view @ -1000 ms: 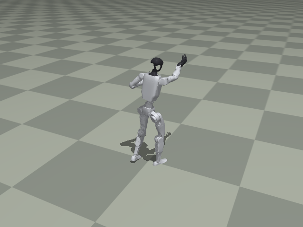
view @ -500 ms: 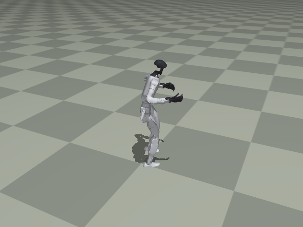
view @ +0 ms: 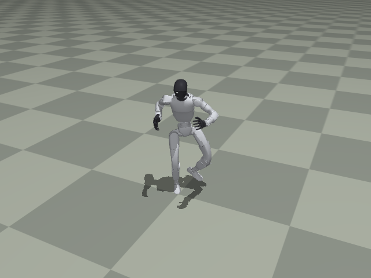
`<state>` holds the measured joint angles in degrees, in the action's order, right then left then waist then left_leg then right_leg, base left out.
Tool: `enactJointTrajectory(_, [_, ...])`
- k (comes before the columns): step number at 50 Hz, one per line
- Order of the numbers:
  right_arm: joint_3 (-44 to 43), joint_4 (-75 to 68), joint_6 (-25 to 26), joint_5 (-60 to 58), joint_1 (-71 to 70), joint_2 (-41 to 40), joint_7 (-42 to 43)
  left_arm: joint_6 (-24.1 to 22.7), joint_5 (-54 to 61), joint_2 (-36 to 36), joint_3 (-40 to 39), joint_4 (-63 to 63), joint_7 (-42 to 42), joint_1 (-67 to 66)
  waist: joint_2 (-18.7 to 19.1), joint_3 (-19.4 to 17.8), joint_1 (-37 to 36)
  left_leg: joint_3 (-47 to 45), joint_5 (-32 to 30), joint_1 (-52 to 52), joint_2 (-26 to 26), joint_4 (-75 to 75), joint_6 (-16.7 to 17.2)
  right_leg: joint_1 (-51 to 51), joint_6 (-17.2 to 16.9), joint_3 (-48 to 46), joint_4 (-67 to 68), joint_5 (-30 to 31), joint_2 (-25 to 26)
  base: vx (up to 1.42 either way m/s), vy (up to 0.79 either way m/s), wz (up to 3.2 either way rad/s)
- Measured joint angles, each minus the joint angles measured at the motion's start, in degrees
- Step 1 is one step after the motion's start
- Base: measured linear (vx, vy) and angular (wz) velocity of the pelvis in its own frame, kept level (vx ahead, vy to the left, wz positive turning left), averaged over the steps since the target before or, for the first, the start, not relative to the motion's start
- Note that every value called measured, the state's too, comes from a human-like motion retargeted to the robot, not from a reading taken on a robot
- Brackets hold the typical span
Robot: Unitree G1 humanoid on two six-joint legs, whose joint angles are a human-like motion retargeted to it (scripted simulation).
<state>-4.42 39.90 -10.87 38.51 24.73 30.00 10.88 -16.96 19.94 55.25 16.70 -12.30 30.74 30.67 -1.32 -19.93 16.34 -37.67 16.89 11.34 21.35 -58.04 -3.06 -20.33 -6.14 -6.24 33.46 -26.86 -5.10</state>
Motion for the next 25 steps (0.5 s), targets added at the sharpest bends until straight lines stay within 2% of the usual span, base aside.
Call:
enactJointTrajectory(2, [1.5, -0.2, -0.2, 1.4, -0.5, -1.5, 0.6, 0.0, 1.7, -1.6, -4.8, 0.0, 1.7, -2.3, -0.4, -3.3, -0.6, 12.0, 2.6, 5.9, -2.1, -6.7, 1.7, 0.0, 1.0, 5.2, 1.9, -1.1, 4.5, 0.28, -0.07, -3.14])
enactJointTrajectory(5, [3.1, -0.1, -0.1, 4.3, 0.4, -2.0, 0.0, 0.1, 2.3, -3.1, -6.9, -1.8, 2.0, -2.7, -1.3, -4.5, -3.3, 24.3, 5.9, 10.5, -8.1, -7.1, 3.2, 3.2, 0.6, 12.1, -1.9, 0.6, 8.4, 0.43, -0.04, -2.49])
enactJointTrajectory(8, [5.4, -0.3, 0.6, 7.4, 0.4, -0.9, -2.6, 0.8, 0.3, -2.2, -2.7, -2.2, -0.9, 2.2, -2.9, -2.1, -6.8, 28.8, 6.8, 11.6, -11.8, 1.6, 1.1, 8.4, -0.2, 17.3, -10.1, 6.3, 8.4, 0.54, -0.02, -1.73])
enactJointTrajectory(10, [6.9, -1.2, 1.0, 9.4, -0.7, 0.2, -4.6, 1.3, -0.6, -1.3, 3.2, -0.1, -3.0, 9.2, -4.5, 0.5, -8.6, 31.3, 6.1, 11.9, -15.0, 10.8, 0.8, 11.6, -0.9, 19.0, -15.8, 10.6, 7.0, 0.56, 0.03, -1.15])
enactJointTrajectory(13, [8.1, -2.4, 1.4, 11.3, -1.7, 2.5, -6.5, 1.9, -0.2, -1.5, 14.5, 7.0, -4.3, 23.8, -5.7, 4.5, -8.5, 35.6, 1.8, 11.1, -18.3, 25.9, 2.7, 14.9, -1.3, 19.8, -18.8, 13.7, 5.9, 0.57, 0.11, -0.55])
enactJointTrajectory(15, [8.0, -2.8, 1.5, 12.6, -1.4, 4.4, -7.4, 2.6, 0.2, -3.2, 22.6, 15.2, -4.3, 35.8, -5.5, 5.9, -7.5, 37.8, -2.3, 9.4, -18.4, 32.6, 4.4, 15.0, -0.9, 20.2, -13.7, 12.6, 7.1, 0.56, 0.16, -0.26])
enactJointTrajectory(17, [6.8, -2.4, 2.1, 13.9, -0.1, 6.4, -8.2, 4.2, -0.2, -6.5, 30.8, 27.1, -3.3, 48.6, -5.7, 6.1, -6.0, 38.4, -2.4, 8.4, -17.8, 31.8, 4.8, 11.1, -0.9, 19.4, 0.1, 9.2, 8.9, 0.54, 0.17, -0.26])
enactJointTrajectory(20, [3.6, -1.4, 2.8, 15.8, 2.0, 9.2, -7.7, 7.5, 0.8, -12.3, 40.3, 48.3, -0.7, 64.5, -6.8, 5.5, -2.7, 37.2, 5.2, 8.0, -17.4, 22.5, 3.0, 2.9, -1.9, 16.3, 21.2, 4.1, 8.8, 0.54, 0.14, -0.31])
enactJointTrajectory(22, [1.2, -1.4, 2.6, 16.1, 3.0, 9.7, -6.9, 8.7, 4.7, -15.4, 43.1, 63.3, -0.3, 70.6, -6.4, 5.3, 0.0, 35.6, 9.3, 6.8, -16.4, 18.9, 2.6, -1.2, -1.2, 13.3, 26.4, 1.6, 7.4, 0.58, 0.11, -0.55])
enactJointTrajectory(25, [-2.0, -2.8, 3.0, 14.7, 2.8, 9.3, -7.0, 9.1, 13.7, -16.2, 40.8, 82.2, -2.3, 73.1, -3.5, 6.8, 4.4, 32.1, 9.2, 3.0, -14.6, 22.0, 3.7, -5.1, 0.5, 9.7, 19.9, 1.8, 5.4, 0.63, 0.07, -0.95])
